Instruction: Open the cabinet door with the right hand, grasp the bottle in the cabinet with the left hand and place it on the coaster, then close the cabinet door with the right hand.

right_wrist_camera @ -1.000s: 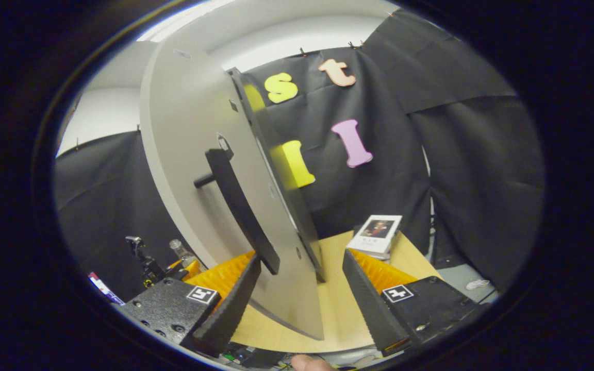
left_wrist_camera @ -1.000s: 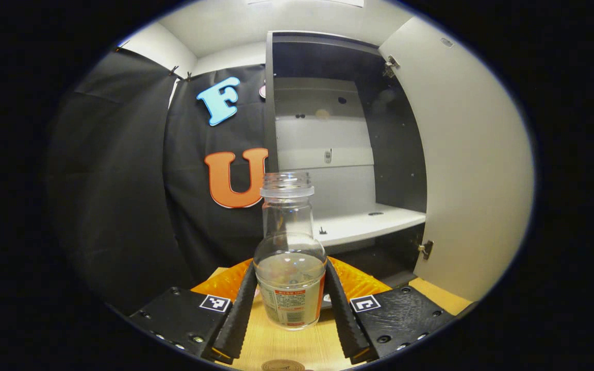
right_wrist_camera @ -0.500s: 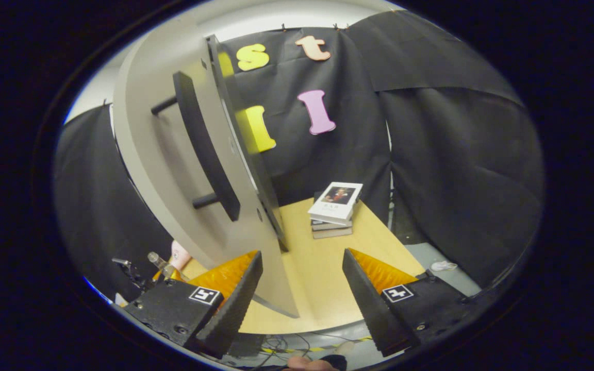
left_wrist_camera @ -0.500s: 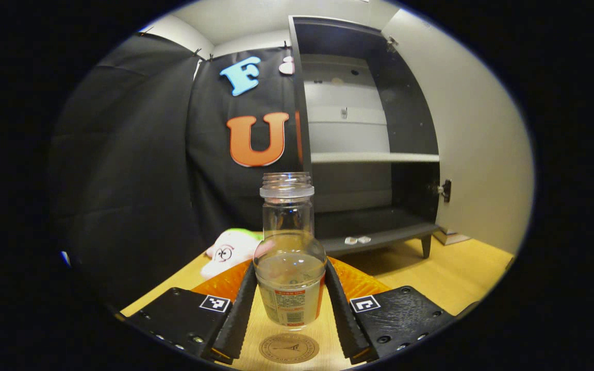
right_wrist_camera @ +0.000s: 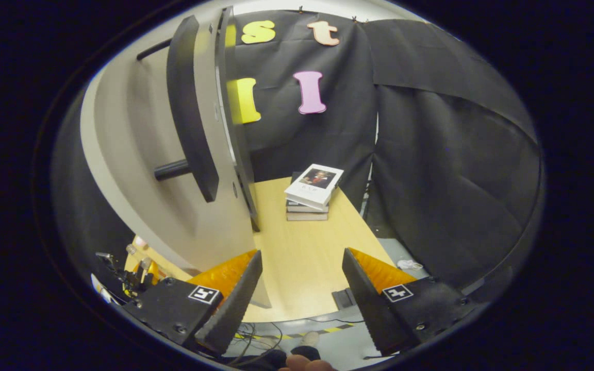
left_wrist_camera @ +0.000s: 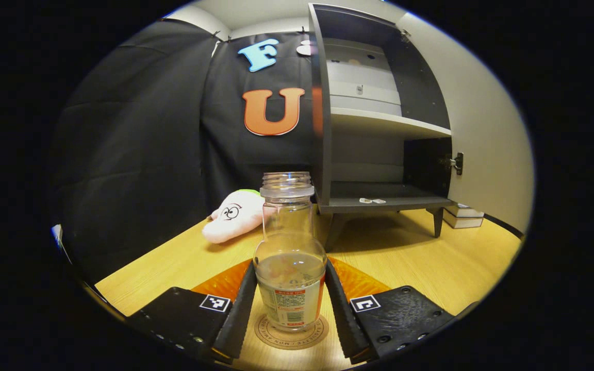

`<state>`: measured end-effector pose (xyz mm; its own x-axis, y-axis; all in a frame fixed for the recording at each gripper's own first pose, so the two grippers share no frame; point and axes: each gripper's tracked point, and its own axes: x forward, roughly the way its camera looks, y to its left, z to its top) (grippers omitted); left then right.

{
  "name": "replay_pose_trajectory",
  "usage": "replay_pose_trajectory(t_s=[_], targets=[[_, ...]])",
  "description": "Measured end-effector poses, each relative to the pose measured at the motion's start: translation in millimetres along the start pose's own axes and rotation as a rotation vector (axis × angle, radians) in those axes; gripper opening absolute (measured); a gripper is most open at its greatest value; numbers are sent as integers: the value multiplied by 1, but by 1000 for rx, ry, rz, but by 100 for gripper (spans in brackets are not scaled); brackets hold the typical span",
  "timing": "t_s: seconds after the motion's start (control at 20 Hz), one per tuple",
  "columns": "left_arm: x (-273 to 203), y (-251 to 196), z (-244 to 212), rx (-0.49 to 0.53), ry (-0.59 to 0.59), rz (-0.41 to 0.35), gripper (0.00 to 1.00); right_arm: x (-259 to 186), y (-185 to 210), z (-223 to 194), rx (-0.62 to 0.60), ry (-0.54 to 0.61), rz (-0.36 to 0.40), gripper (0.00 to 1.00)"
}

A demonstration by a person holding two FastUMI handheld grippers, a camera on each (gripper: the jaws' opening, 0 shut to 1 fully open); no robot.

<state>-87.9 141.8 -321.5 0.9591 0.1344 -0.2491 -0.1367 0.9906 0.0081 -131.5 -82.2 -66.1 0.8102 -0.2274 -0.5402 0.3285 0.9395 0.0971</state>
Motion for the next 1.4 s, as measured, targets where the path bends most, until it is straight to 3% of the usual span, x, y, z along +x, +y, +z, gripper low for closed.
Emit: replay_pose_trajectory(t_s=[0.25,0.3,0.4,0.45,0.6,0.85,1.15,1.3,1.4], targets=[[-12,-2,-2,-30,4,-10,69,3,2,4,26,-4,7,99],[-13,-2,-6,-28,15,-4,70,2,1,3,21,-2,4,94],[-16,0,-5,-11,-3,0,70,2,0,5,15,-2,8,99],[-14,0,-8,-3,8,4,70,3,0,5,13,-1,13,94],[-15,-1,-6,36,-10,6,70,4,1,5,-4,0,19,99],[-15,-4,-8,82,-20,17,70,9,-1,1,-5,19,26,95],[-14,-1,-19,75,13,13,78,11,-1,2,-15,23,34,99],[-13,10,-15,61,6,33,90,11,-1,2,-13,28,38,99],[-12,7,-11,50,-4,22,93,11,-1,2,-16,24,37,99]])
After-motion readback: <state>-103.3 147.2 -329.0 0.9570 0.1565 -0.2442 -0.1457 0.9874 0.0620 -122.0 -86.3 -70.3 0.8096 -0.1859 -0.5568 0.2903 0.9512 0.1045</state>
